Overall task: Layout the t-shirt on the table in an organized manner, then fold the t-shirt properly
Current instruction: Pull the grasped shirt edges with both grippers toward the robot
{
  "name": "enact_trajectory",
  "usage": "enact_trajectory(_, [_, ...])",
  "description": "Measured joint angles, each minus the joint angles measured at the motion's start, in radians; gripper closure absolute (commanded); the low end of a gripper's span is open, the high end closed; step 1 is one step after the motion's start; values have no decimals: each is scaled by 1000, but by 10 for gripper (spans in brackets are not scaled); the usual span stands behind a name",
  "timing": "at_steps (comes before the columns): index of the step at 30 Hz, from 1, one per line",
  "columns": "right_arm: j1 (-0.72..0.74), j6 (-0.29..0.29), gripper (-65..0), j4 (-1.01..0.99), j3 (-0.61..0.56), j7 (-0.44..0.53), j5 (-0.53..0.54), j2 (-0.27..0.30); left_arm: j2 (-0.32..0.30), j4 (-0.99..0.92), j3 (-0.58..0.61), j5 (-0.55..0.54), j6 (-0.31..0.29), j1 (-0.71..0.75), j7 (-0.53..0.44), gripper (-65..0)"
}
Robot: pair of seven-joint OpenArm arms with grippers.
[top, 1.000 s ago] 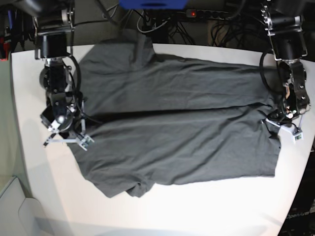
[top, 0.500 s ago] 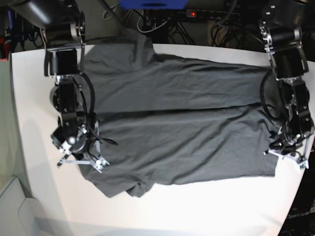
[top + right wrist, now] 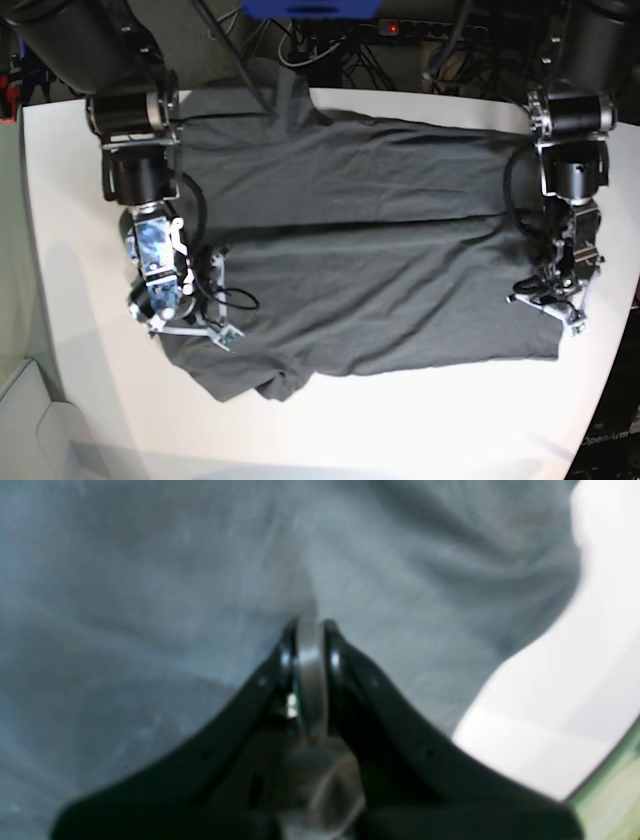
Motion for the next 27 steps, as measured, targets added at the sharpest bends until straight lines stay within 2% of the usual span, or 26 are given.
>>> enact_trajectory(2, [7,0,0,-23,1,45,1,5,-5,-27,-1,4,5,-4,-26,-3])
enact_trajectory(6, [19,-3,0,-64,1,142,-6,5,1,-109,0,6,5,-26,-164,-4])
enact_trajectory(10, [28,-15,0,-148,5,314,6,23,6,-220,-1,5,5,-64,-299,-4])
enact_trajectory(12, [42,-18,0,-190,5,386,6,26,24,-259,-1,7,23,-84,-349,-4])
enact_trajectory(14, [60,-29,0,-241,5,448,10,27,41,-281,0,5,11,-95,-394,-4])
enact_trajectory(16, [76,-101,0,-282,3,489,14,24,54,-284,0,5,3,-106,-413,-4])
enact_trajectory(18, [94,-176,0,-326,0,523,15,25,72,-284,-1,3,20,-121,-443,-5])
enact_trajectory(23, [131,-423,0,-396,0,530,1,44,103,-289,-1,4,16,-194,-467,-5])
enact_trajectory(26, [163,-517,0,-422,3,525,1,67,110,-275,-1,4,2,-209,-468,-5])
enact_trajectory(27, [171,-516,0,-421,3,535,2,72,111,-272,-1,4,7,-208,-465,-5])
